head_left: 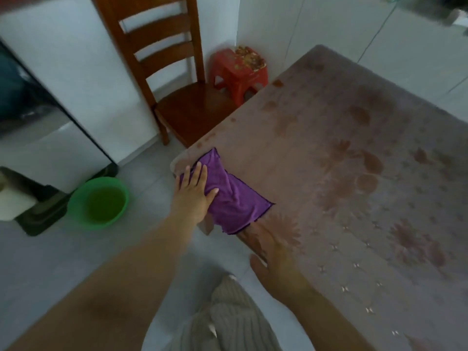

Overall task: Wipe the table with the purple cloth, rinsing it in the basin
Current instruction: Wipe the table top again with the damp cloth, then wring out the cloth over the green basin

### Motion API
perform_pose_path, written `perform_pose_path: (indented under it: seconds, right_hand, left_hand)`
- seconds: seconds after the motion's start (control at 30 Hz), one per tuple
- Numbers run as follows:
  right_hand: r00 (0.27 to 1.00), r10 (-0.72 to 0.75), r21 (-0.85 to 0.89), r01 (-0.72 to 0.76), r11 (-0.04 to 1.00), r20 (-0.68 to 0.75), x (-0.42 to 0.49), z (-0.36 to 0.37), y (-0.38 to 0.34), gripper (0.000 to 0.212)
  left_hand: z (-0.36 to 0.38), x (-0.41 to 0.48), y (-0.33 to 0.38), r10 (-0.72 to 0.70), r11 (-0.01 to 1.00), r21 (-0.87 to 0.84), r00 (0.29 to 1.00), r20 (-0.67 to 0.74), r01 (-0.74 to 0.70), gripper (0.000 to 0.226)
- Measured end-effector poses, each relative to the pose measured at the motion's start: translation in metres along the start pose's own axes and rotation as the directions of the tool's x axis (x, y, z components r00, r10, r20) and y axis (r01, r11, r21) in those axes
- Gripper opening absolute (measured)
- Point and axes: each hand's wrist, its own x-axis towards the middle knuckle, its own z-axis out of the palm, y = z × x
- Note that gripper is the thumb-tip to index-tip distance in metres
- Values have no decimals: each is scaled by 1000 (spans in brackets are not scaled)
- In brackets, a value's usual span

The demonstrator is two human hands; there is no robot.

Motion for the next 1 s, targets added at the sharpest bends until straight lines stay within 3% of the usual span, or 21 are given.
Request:
perform_pose_path:
  seconds: [0.2, 0.3, 0.4, 0.43, 0.47, 0.53, 0.6, 0.63, 0.67, 0.73, 0.83, 0.93, 1.0]
  right_hand:
    - [958, -121, -300, 200, 933, 261, 72, 21, -17, 74]
    - [945, -96, -397, 222, 891, 313, 98, 32, -23, 70]
    - [951, -145, -455, 260, 852, 272, 111, 46, -34, 78]
    - [950, -158, -433, 266, 861, 268, 116, 52, -35, 78]
    - [951, -179, -383, 268, 884, 252, 122, 57, -35, 74]
    - [971, -184, -229, 216, 949, 153, 129, 69, -48, 65]
    - [994, -109, -140, 105, 985, -17, 134, 79, -72, 41]
    - [999, -36, -24, 36, 999, -24, 133, 88, -89, 33]
    - [998, -61, 16, 61, 998, -15, 134, 102, -105, 29]
    - [993, -104, 113, 109, 988, -49, 135, 135, -143, 21]
    - [994, -77, 292, 53, 955, 73, 140, 188, -206, 23]
    - [985, 21, 433, -94, 897, 171, 140, 242, -261, 27]
    - [970, 72, 580, -197, 791, 231, 138, 275, -295, 35]
  left_hand:
    - [-2, 3, -11, -142, 976, -157, 988, 54, 149, 61]
    - [-4, 12, -22, -212, 905, -375, 977, 3, 198, 53]
    - [-12, 3, -30, -155, 756, -626, 981, 114, 193, 43]
    - [-22, -4, -30, -95, 678, -707, 978, 186, 201, 40]
    - [-24, -11, -35, -53, 630, -760, 985, 165, 161, 38]
    - [-34, -27, -47, -147, 586, -790, 982, 116, 180, 38]
    - [-33, -43, -73, -193, 420, -885, 973, 126, 198, 45]
    - [-42, -54, -85, -189, 350, -915, 972, 141, 201, 45]
    - [-50, -64, -102, -197, 316, -931, 972, 124, 183, 37]
    - [-61, -86, -148, -279, 312, -944, 960, 15, 105, 16]
    - [-85, -122, -226, -312, 278, -959, 950, -32, 59, 6]
    - [-110, -155, -306, -329, 251, -962, 944, 17, 105, 14]
    - [-122, -172, -351, -365, 283, -947, 930, 43, 155, 25]
